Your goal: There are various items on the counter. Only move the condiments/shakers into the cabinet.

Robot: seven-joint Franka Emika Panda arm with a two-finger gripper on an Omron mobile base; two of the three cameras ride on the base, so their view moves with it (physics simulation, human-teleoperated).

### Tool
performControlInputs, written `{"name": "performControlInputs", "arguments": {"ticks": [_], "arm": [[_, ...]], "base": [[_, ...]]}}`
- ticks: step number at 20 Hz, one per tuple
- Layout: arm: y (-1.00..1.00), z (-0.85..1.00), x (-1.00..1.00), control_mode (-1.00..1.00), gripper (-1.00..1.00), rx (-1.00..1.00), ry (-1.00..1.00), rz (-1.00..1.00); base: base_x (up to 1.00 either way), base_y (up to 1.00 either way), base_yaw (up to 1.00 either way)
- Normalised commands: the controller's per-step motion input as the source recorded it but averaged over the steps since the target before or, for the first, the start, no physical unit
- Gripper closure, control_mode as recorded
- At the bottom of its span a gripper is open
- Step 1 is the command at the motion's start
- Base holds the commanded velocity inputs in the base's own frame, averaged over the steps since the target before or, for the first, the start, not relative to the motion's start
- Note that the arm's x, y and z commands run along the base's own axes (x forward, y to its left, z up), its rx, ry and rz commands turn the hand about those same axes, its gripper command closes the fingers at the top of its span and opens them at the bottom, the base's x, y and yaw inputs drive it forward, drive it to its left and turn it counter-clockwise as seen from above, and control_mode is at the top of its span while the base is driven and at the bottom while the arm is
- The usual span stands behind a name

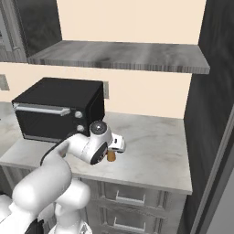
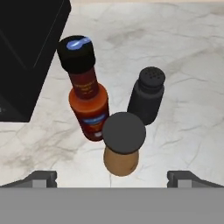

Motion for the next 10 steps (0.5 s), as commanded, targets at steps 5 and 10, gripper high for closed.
{"name": "performControlInputs", "arguments": {"ticks": [5,10], "arm": [[-0.02,-0.06,0.25,-1.00,-1.00,0.00,0.00,0.00],[-0.08,-0.04,0.26,-1.00,-1.00,0.00,0.00,0.00]], "base": [[0.00,0.00,0.00],[0.00,0.00,0.00]]}}
